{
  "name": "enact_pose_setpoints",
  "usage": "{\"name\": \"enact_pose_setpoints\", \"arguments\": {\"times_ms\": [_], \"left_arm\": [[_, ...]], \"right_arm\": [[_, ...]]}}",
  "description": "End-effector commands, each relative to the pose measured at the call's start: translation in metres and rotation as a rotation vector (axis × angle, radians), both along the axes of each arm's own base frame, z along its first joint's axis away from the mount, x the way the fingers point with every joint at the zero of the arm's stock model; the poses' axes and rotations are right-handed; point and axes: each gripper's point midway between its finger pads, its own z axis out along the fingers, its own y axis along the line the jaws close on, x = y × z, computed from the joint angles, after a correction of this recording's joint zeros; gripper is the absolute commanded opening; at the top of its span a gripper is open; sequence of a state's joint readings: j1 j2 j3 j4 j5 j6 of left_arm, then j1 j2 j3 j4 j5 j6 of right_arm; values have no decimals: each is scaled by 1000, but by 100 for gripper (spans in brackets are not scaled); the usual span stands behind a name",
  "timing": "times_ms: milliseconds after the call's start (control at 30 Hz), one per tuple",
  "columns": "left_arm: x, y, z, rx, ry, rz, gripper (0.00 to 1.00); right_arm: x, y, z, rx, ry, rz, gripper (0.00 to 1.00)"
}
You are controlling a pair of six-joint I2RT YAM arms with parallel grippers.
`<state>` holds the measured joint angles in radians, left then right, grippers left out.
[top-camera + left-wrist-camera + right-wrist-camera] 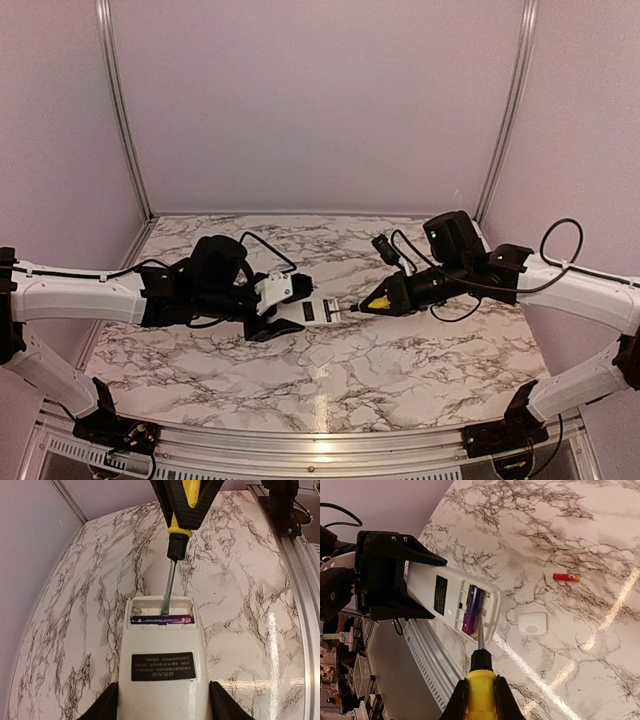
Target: Unload the batteries from the remote control
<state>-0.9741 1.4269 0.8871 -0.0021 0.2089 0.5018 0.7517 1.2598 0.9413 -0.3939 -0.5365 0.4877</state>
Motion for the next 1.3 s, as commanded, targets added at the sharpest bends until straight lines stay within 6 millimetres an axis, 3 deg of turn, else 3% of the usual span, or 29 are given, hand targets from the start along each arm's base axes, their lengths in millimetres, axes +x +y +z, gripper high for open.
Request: {"name": "enact_pose_setpoints", "arguments": {"times_ms": [0,567,1267], "left_arm": [[1,-14,35,-108,-60,-29,0],[-16,-12,15,-109,10,-41,0],[-39,-11,-17,-103,115,-45,0]], "right_arm": [[-14,8,-7,74,46,79,0],[-34,1,-56,100,171,94,0],[-67,1,-93,151,270,127,0]]}}
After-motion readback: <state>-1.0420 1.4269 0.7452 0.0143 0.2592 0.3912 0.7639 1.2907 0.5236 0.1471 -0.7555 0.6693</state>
